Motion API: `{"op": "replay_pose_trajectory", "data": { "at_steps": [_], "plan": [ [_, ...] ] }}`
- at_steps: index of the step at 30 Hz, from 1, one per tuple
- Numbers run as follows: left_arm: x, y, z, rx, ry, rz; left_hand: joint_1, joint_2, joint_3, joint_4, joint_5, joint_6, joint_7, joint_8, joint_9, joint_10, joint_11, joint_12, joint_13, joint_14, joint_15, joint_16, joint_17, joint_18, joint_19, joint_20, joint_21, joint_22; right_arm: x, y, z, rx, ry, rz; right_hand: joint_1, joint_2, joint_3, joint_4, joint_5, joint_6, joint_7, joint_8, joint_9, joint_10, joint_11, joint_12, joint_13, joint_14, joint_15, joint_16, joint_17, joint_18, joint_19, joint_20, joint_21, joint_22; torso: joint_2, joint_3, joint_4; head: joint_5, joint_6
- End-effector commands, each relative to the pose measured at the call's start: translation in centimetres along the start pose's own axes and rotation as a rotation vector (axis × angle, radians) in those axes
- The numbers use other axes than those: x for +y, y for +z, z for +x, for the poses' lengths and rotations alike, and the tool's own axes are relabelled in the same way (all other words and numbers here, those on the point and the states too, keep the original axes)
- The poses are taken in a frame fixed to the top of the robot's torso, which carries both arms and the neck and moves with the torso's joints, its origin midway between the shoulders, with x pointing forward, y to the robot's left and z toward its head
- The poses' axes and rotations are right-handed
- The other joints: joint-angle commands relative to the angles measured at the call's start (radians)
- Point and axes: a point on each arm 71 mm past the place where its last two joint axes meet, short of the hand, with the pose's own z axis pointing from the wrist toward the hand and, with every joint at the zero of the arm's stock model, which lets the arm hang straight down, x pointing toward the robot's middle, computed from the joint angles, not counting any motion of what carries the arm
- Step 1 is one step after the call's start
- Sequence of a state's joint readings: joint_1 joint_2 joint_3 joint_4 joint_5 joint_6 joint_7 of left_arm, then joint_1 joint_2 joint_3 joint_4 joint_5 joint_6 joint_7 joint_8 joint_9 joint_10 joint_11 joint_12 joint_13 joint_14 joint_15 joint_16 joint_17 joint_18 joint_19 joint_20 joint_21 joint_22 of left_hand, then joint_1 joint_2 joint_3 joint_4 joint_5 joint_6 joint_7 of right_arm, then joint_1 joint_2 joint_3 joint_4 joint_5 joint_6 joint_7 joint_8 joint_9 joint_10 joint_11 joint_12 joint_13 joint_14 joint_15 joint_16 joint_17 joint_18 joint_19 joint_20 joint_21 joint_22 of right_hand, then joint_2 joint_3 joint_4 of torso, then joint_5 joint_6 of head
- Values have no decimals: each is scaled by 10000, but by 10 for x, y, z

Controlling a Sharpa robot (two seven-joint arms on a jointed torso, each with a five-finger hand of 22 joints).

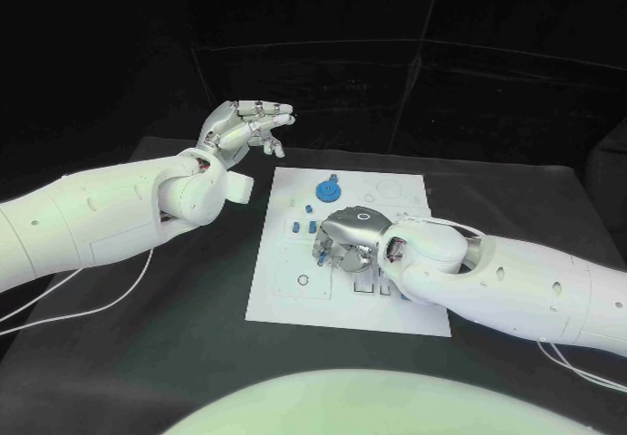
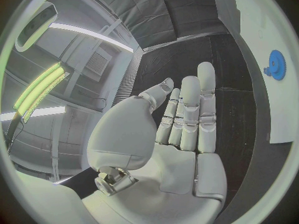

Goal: Assemble the parts on the task board

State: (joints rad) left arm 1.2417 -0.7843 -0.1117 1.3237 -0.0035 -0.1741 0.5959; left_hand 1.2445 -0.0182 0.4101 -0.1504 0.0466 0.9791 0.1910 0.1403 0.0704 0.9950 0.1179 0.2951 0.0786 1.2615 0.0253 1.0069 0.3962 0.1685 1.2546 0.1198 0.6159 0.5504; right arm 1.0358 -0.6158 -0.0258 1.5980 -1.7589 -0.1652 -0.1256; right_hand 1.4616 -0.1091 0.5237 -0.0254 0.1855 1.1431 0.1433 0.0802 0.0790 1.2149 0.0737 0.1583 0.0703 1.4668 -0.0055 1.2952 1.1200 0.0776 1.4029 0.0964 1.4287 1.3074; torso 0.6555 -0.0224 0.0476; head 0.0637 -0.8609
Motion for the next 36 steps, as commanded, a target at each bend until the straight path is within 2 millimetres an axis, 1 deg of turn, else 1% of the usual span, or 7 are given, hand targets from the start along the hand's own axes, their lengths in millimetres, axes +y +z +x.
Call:
{"op": "replay_pose_trajectory", "data": {
  "at_steps": [1, 10, 12, 23, 26, 30, 36],
  "plan": [
    [-1, 1, 1, 95, -111, 21, -4, -50, -25, -17, 61, -12, 40, 60, -5, -67, 30, 45, -11, -57, -10, -54, -17, 134, -82, -9, -49, -10, 1, 1, 1, 169, -125, -124, -81, -9, 39, -23, 2, 52, 18, -14, 12, 49, -5, -62, 13, 274, -32, 29, -6, -193, 53, 23, 34, 373, 4, 3, -6, 1, -11],
    [0, 1, 1, 97, -109, -24, -7, -47, -32, -20, 61, -20, 42, 65, -6, -81, 32, 61, -12, -66, -7, -54, -21, 133, -86, -7, -59, -17, 1, 2, 5, 323, -122, -101, -81, -9, 39, -23, 2, 52, 18, -14, 12, 49, -5, -62, 13, 274, -32, 29, -6, -193, 53, 23, 34, 373, 2, 11, -3, 24, -48],
    [0, 1, 1, 99, -110, -30, -7, -47, -32, -20, 61, -20, 42, 65, -6, -81, 32, 61, -12, -66, -7, -54, -21, 133, -86, -7, -59, -17, 0, 2, 6, 342, -147, -81, -96, -7, 37, -28, -3, 58, 18, -12, 14, 58, -5, -61, 16, 272, -31, 25, -16, -193, 53, 24, 35, 374, 1, 5, -7, 21, -56],
    [0, 2, 2, 127, -126, -52, 5, -39, -29, -29, 62, -28, 41, 69, -7, -93, 32, 73, -14, -73, -6, -54, -25, 133, -88, -6, -66, -22, 2, 5, 8, 384, -521, -30, -276, -42, -11, -59, -54, -4, 35, -61, -1, 0, 11, -130, 16, 265, -14, 23, -40, -184, 20, 40, 15, 341, -2, 5, -10, 11, -55],
    [0, 1, 2, 124, -126, -61, 5, -39, -29, -29, 62, -28, 41, 69, -7, -93, 32, 73, -14, -73, -6, -54, -25, 133, -88, -6, -66, -22, 4, 5, 8, 372, -601, -105, -416, -84, -74, -53, -87, -71, 53, -99, -17, -69, 35, -188, 9, 260, 6, 21, -56, -182, 11, 57, 10, 335, 19, 5, -3, 8, -30],
    [0, 1, 2, 131, -130, -67, 5, -39, -29, -29, 62, -28, 41, 69, -7, -93, 32, 73, -14, -73, -6, -54, -25, 133, -88, -6, -66, -22, 6, 6, 8, 319, -620, -193, -889, -315, -358, 76, -129, -536, 186, -196, -112, -572, 193, -499, -60, 211, 135, -70, -221, -144, -123, 154, -109, 164, -1, -1, 2, 0, -42],
    [0, 1, 2, 132, -130, -81, 5, -39, -29, -29, 62, -28, 41, 69, -7, -93, 32, 73, -14, -73, -6, -54, -25, 133, -88, -6, -66, -22, 6, 5, 7, 193, -603, -225, -989, -366, -437, 90, -140, -700, 210, -188, -125, -762, 250, -584, -64, 198, 178, -87, -259, -131, -160, 205, -147, 114, -4, 3, -10, 24, -52]
  ]
}}
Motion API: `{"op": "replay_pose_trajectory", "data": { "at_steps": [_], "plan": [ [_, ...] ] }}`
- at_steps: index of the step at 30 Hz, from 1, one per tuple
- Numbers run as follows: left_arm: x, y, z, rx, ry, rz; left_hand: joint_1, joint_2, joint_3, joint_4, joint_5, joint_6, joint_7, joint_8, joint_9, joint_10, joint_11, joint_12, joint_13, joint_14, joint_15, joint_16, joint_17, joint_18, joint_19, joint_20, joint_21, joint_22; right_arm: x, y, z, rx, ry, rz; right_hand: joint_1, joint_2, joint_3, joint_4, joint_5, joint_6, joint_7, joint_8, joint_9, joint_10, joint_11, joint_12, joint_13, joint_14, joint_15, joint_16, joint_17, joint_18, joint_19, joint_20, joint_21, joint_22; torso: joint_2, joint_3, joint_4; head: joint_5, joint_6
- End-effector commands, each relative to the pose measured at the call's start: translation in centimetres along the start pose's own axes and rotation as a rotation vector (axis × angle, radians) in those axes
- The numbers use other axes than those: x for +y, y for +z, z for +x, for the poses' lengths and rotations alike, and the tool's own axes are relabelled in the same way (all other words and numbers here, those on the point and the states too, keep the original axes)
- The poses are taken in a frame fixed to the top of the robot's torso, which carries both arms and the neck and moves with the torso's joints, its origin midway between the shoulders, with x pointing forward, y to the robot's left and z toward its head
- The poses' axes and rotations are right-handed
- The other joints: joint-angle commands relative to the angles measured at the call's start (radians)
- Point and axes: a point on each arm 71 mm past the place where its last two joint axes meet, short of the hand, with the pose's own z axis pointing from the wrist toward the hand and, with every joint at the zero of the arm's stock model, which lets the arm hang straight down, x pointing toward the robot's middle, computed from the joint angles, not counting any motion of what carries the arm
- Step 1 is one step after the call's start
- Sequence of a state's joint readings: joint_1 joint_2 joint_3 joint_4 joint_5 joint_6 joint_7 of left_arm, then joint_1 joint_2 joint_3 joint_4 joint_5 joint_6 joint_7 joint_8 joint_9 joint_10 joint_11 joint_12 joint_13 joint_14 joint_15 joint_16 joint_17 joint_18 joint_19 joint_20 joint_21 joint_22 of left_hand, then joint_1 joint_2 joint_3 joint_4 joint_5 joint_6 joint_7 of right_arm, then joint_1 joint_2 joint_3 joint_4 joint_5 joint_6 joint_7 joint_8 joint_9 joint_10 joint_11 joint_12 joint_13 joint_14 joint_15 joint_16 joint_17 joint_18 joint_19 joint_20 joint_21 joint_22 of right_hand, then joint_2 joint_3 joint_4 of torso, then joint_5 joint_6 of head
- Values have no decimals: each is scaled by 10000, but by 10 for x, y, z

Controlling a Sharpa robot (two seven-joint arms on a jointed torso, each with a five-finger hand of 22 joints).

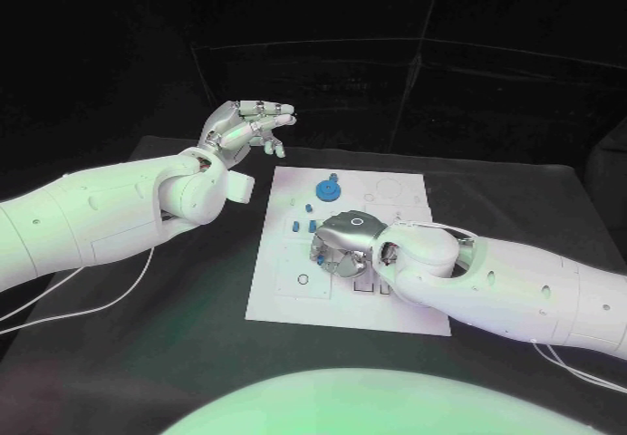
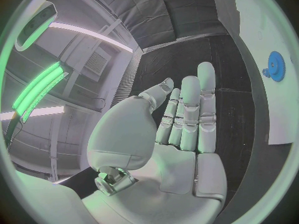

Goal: Assemble the parts on the task board

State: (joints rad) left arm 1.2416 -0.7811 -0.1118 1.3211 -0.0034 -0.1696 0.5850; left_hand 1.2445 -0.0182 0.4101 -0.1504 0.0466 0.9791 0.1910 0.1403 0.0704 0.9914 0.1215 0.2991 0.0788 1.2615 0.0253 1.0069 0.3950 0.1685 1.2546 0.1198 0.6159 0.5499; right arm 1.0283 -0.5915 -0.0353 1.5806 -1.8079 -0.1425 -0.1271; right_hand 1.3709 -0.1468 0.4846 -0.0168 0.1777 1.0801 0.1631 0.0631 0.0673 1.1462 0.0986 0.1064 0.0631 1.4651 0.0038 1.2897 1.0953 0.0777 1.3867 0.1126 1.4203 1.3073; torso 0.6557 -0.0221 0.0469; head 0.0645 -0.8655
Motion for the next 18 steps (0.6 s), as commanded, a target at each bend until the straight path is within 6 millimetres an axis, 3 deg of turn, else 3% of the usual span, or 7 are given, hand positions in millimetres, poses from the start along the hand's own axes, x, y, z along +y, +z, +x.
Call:
{"op": "replay_pose_trajectory", "data": {
  "at_steps": [1, 4, 6, 7, 11, 18],
  "plan": [
    [-1, 1, 1, 88, -101, 28, 5, -39, -29, -29, 62, -28, 41, 70, -7, -57, -4, 34, -15, -73, -6, -55, -13, 134, -88, -6, -66, -17, 1, 0, -2, -124, -148, -73, -82, 11, -46, 4, -62, -70, 13, -17, -7, -77, 2, -65, 9, 215, 85, -32, -13, -131, 3, 42, -63, 115, -6, 0, -2, 15, -5],
    [-1, 1, 0, 80, -96, 21, 5, -39, -29, -29, 62, -28, 41, 70, -7, -57, -4, 34, -15, -73, -6, -55, -13, 134, -88, -6, -66, -17, 0, -1, -3, -290, -119, -53, -96, 3, -60, 2, -53, -124, 28, -21, -11, -123, 15, -82, 9, 211, 97, -38, -25, -128, -5, 54, -72, 103, -3, 2, -2, 7, -3],
    [-1, 1, 0, 76, -94, 18, 5, -39, -29, -29, 62, -28, 41, 70, -7, -57, -4, 34, -15, -73, -6, -55, -13, 134, -88, -6, -66, -17, 0, -2, -4, -469, -86, -31, -181, -85, -134, 9, -60, -643, 80, -33, -61, -493, 93, -237, -12, 158, 163, -158, -216, -68, -184, 101, -236, -143, -4, -1, -8, 11, 9],
    [-1, 0, 0, 76, -94, 18, 15, -38, -31, -41, 61, -37, 43, 76, -8, -73, -3, 50, -17, -81, -5, -54, -17, 134, -91, -5, -74, -24, 0, -2, -5, -594, -64, -20, -219, -159, -238, -6, -127, -1181, 40, 3, -64, -958, 147, -383, -14, 69, 200, -358, -511, 16, -433, 141, -467, -484, -5, 0, -11, 11, 6],
    [-1, 0, 0, 76, -94, 18, 17, -37, -32, -43, 61, -38, 43, 77, -8, -75, -2, 53, -17, -82, -5, -54, -18, 134, -91, -5, -75, -25, 0, -6, -8, -1031, 11, 50, -208, -152, -702, -56, -187, -1965, -172, -3, -15, -1819, 244, -285, 35, -77, 272, -739, -1030, 179, -903, 238, -991, -1195, 2, 10, -13, 11, 24],
    [-1, 0, -1, 75, -94, 2, 17, -37, -32, -43, 61, -38, 43, 77, -8, -75, -2, 53, -17, -82, -5, -54, -18, 134, -91, -5, -75, -25, -6, -24, -15, -1760, 458, 269, -216, 12, -1116, -3, -106, -1919, -101, 23, 20, -1683, 157, 247, 89, -86, 224, -900, -1258, 218, -934, 191, -1155, -1385, -11, 4, -41, -63, 92]
  ]
}}
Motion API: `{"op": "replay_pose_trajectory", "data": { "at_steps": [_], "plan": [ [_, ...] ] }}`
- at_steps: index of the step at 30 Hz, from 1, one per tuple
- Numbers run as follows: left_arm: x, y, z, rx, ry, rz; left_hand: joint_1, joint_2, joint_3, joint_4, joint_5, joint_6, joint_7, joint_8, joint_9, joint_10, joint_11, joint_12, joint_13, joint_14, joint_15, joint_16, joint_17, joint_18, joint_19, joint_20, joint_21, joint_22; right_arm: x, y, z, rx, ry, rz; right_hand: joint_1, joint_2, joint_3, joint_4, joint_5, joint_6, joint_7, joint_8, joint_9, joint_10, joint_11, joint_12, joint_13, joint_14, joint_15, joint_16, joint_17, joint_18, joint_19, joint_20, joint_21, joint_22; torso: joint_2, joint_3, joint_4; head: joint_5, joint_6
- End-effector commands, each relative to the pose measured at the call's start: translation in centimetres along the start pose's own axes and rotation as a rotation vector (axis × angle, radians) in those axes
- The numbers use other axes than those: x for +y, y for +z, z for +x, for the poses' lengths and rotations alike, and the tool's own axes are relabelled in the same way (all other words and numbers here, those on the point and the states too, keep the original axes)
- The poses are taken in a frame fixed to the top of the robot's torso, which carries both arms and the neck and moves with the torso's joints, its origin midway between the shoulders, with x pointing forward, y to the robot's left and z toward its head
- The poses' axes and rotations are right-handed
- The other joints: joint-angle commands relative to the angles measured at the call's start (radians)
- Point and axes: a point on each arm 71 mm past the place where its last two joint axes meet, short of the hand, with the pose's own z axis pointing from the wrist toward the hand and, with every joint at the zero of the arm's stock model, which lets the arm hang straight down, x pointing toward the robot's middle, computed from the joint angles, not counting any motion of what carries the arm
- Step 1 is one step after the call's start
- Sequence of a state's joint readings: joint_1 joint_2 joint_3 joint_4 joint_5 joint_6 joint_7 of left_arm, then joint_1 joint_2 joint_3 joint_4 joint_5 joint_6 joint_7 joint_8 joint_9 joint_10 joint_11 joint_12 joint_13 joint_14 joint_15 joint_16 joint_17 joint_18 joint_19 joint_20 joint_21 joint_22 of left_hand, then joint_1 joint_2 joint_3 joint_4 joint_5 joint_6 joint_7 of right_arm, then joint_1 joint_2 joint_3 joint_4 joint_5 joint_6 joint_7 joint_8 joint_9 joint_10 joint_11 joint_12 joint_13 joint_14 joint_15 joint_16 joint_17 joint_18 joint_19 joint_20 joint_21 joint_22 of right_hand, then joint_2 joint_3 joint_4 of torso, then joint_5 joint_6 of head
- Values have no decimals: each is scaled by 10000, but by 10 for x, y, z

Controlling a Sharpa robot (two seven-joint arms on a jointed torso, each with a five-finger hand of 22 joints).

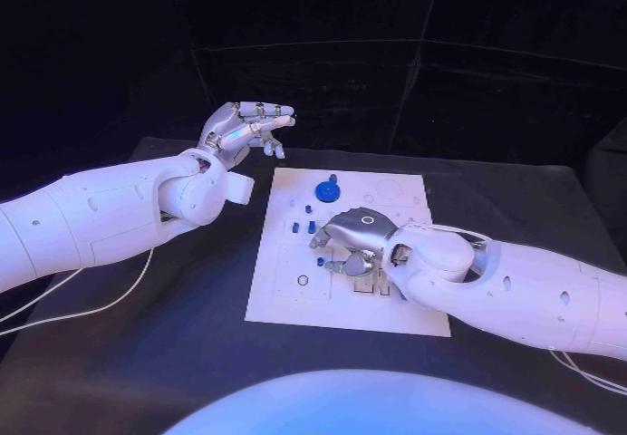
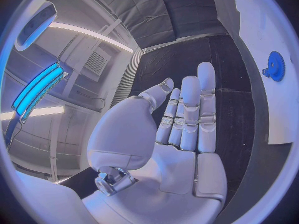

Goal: Assemble the parts on the task board

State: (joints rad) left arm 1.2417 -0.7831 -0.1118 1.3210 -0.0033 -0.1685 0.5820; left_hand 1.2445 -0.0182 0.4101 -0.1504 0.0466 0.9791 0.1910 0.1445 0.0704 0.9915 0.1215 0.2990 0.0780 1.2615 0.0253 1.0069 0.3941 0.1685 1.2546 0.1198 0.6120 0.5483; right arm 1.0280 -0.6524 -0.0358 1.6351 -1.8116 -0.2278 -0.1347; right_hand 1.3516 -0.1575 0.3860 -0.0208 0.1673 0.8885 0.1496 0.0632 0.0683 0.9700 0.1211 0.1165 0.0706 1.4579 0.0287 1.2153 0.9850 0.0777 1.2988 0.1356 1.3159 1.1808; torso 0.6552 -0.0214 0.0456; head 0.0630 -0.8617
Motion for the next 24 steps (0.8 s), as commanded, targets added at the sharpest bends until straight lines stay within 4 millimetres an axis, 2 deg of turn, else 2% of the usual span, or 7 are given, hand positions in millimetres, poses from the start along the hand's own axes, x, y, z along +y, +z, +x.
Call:
{"op": "replay_pose_trajectory", "data": {
  "at_steps": [1, 5, 7, 11, 17, 18, 24],
  "plan": [
    [-2, 0, 0, 85, -98, 28, 21, -35, -31, -45, 61, -38, 43, 37, -8, -78, -2, 56, -10, -83, -5, -54, -9, 135, -91, -5, -37, -10, -1, -10, -11, -999, 466, 187, -64, 119, -195, 70, -30, -34, 33, 12, 5, 86, -77, 199, 16, -30, -34, -211, -232, 228, -84, -46, -152, -174, -4, -9, -35, -54, 62],
    [-1, 0, 1, 108, -113, 24, 35, -28, -28, -56, 61, -39, 42, 44, -7, -89, -3, 69, -11, -88, -5, -53, -12, 135, -92, -5, -42, -14, -9, -23, -21, -1106, 720, 502, -179, 139, -450, 196, -70, -55, 31, 21, 10, 77, -106, 392, 16, -35, -65, -290, -331, 231, -82, -69, -207, -231, -20, -25, -103, -133, 149],
    [-1, 0, 1, 130, -126, 22, 35, -28, -28, -56, 61, -39, 42, 44, -7, -89, -3, 69, -11, -88, -5, -53, -12, 135, -92, -5, -42, -14, -21, -31, -29, -1029, 754, 923, -169, 164, -523, 220, -65, -20, 7, 34, 18, 94, -121, 480, 17, -25, -78, -300, -342, 227, -63, -80, -210, -227, -23, -29, -124, -179, 189],
    [-1, 1, 3, 183, -158, 22, 35, -28, -28, -56, 61, -39, 42, 44, -7, -89, -3, 69, -11, -88, -5, -53, -12, 135, -92, -5, -42, -14, -52, -47, -40, -609, 561, 1978, -103, 153, -937, 315, -71, -1, -79, 22, 17, -364, -91, 550, -38, -154, -24, -747, -932, 307, -307, -57, -555, -668, -19, -57, -80, -360, 285],
    [0, 2, 4, 209, -168, 12, 39, -23, -26, -59, 61, -37, 41, 49, -7, -92, -3, 74, -11, -90, -6, -53, -13, 135, -92, -5, -44, -16, -80, -61, -43, -244, 278, 2824, 123, 156, -1524, 465, -53, -49, -185, 12, 11, -708, -13, 723, -44, -156, -4, -956, -1165, 340, -338, -33, -715, -835, -15, -38, -87, -372, 336],
    [0, 2, 4, 213, -169, 9, 48, -13, -24, -64, 60, -34, 41, 57, -6, -97, -3, 85, -12, -93, -6, -52, -16, 136, -92, -5, -48, -19, -82, -62, -43, -209, 249, 2878, 148, 161, -1574, 483, -46, -54, -200, 11, 10, -753, -6, 727, -49, -157, -1, -973, -1186, 339, -338, -28, -726, -846, -7, -23, -80, -371, 353],
    [1, 3, 7, 302, -210, -48, 48, -13, -24, -64, 60, -34, 41, 57, -6, -97, -3, 85, -12, -93, -6, -52, -16, 136, -92, -5, -48, -19, -89, -60, -41, 216, 106, 3038, 301, 238, -1732, 546, -59, -69, -245, 13, 10, -875, 12, 777, -54, -144, 10, -1008, -1217, 343, -332, -15, -767, -889, -4, -19, -79, -339, 375]
  ]
}}
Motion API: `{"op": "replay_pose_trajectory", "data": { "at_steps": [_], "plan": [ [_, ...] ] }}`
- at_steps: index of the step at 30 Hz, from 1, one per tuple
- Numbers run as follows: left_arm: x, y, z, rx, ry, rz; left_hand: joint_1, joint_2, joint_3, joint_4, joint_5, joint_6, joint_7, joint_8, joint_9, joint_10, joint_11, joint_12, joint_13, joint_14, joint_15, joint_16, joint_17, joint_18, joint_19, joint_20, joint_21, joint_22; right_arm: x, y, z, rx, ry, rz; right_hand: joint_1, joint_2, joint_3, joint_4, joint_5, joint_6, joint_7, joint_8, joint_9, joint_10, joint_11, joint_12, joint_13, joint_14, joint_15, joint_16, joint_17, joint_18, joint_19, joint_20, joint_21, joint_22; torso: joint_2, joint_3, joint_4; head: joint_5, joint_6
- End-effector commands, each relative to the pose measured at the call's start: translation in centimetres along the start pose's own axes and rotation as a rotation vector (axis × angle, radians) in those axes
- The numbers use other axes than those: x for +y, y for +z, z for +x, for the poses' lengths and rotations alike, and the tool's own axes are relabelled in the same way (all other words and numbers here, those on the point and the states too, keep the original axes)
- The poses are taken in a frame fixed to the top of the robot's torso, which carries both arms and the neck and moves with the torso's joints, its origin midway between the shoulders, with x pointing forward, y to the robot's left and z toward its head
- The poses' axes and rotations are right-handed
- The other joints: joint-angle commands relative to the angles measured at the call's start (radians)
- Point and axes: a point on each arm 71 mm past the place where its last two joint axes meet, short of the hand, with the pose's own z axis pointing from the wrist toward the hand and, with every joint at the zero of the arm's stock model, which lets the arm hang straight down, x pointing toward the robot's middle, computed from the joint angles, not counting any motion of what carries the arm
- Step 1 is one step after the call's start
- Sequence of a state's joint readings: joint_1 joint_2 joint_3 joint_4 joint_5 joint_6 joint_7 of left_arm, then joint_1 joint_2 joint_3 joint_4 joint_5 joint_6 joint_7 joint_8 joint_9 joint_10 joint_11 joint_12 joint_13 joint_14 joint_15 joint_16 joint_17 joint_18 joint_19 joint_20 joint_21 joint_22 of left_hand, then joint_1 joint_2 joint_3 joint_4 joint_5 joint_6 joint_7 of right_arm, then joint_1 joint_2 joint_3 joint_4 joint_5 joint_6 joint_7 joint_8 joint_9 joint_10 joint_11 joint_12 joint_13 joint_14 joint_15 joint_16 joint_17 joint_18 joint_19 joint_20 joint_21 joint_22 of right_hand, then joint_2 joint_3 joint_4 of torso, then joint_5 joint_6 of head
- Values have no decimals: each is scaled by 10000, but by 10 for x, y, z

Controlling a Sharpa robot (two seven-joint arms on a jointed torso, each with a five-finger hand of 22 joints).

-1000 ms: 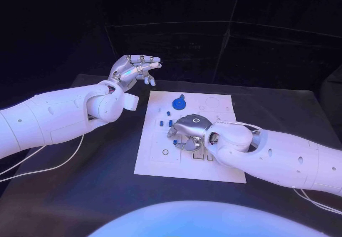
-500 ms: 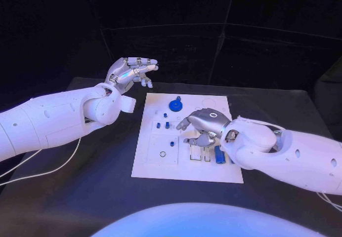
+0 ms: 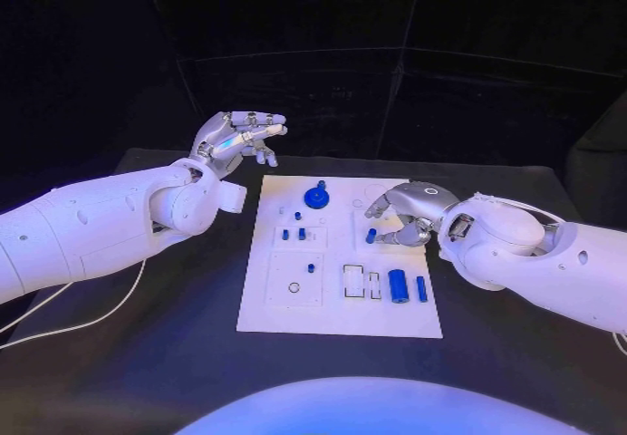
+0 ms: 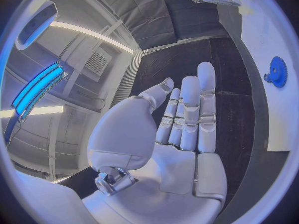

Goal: Assemble the parts on the task board

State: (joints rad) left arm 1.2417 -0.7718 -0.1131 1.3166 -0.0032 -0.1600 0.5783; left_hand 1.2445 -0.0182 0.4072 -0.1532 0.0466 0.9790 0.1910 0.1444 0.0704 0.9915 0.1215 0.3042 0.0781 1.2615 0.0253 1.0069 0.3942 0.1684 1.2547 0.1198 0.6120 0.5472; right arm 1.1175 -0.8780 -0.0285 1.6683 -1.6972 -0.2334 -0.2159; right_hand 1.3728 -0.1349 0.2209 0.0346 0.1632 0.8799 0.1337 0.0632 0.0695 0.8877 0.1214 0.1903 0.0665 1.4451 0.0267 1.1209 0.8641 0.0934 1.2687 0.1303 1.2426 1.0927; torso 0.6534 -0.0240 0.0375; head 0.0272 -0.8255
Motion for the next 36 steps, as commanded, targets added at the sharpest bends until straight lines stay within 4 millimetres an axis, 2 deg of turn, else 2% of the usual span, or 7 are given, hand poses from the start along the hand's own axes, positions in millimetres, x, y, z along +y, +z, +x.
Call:
{"op": "replay_pose_trajectory", "data": {
  "at_steps": [1, 8, 10, 12, 17, 21, 36],
  "plan": [
    [0, 1, 2, 182, -147, -15, 49, -13, 5, -36, 61, -34, 41, 57, -5, -98, -3, 33, -13, -93, -6, -52, -17, 137, -92, -5, -49, -8, 1, 4, 4, 617, -91, 113, 127, 40, -96, -3, -22, 18, -93, 14, -1, -37, 5, 66, -8, -13, 28, -71, -15, 185, -25, 39, -38, -11, 17, 8, 3, 22, 11],
    [1, 1, 2, 199, -145, -59, 49, -12, 4, -37, 60, -34, 42, 60, -5, -102, -2, 38, -13, -95, -5, -51, -18, 137, -93, -5, -51, -10, 8, 9, 7, 996, -164, -130, 305, 231, -147, 9, -32, 48, -90, 27, 6, 191, -51, 282, 9, 17, -10, -75, -6, 186, 16, 15, -55, -23, 20, 31, -28, 65, -26],
    [1, 1, 2, 199, -142, -63, 49, -12, 4, -37, 60, -34, 42, 60, -5, -102, -2, 38, -13, -95, -5, -51, -18, 137, -93, -5, -51, -10, 10, 11, 8, 1044, -172, -174, 360, 333, -147, 15, -42, 151, -48, 56, 21, 436, -107, 433, 14, 43, -54, -52, 32, 176, 64, -19, -34, 9, 12, 27, -31, 51, -24],
    [2, 1, 2, 210, -146, -67, 49, -12, 4, -37, 60, -34, 42, 60, -5, -102, -2, 38, -13, -95, -5, -51, -18, 137, -93, -5, -51, -10, 11, 12, 9, 1126, -190, -207, 422, 453, -79, 22, -57, 330, -11, 107, 42, 862, -198, 606, 6, 97, -125, 42, 163, 152, 160, -76, 43, 115, 5, 2, -16, 24, -36],
    [2, 2, 3, 219, -149, -80, 52, -9, 4, -39, 60, -35, 42, 62, -5, -106, -1, 42, -14, -97, -5, -51, -20, 137, -94, -4, -53, -12, 11, 15, 11, 1316, -239, -195, 534, 655, 312, 89, -67, 788, 52, 210, 76, 1691, -390, 624, -44, 238, -288, 378, 611, 46, 480, -215, 382, 573, 10, 7, -8, 40, -46],
    [2, 1, 2, 216, -146, -93, 54, -5, 4, -41, 61, -36, 43, 65, -5, -111, 0, 46, -15, -100, -4, -51, -21, 137, -94, -4, -55, -13, 10, 16, 12, 1408, -296, -146, 587, 651, 574, 96, -71, 974, 72, 227, 75, 2014, -448, 499, -48, 284, -337, 519, 790, 3, 600, -276, 528, 765, 10, 6, -12, 33, -69],
    [2, 1, 1, 219, -130, -140, 54, -5, 4, -41, 61, -36, 43, 65, -5, -111, 0, 46, -15, -100, -4, -51, -21, 137, -94, -4, -55, -13, 9, 18, 12, 1302, -479, -96, 553, 457, 1071, 121, -89, 1157, 110, 145, 36, 2148, -394, 7, -45, 264, -298, 560, 815, -4, 597, -266, 562, 803, 11, 5, -19, 18, -99]
  ]
}}
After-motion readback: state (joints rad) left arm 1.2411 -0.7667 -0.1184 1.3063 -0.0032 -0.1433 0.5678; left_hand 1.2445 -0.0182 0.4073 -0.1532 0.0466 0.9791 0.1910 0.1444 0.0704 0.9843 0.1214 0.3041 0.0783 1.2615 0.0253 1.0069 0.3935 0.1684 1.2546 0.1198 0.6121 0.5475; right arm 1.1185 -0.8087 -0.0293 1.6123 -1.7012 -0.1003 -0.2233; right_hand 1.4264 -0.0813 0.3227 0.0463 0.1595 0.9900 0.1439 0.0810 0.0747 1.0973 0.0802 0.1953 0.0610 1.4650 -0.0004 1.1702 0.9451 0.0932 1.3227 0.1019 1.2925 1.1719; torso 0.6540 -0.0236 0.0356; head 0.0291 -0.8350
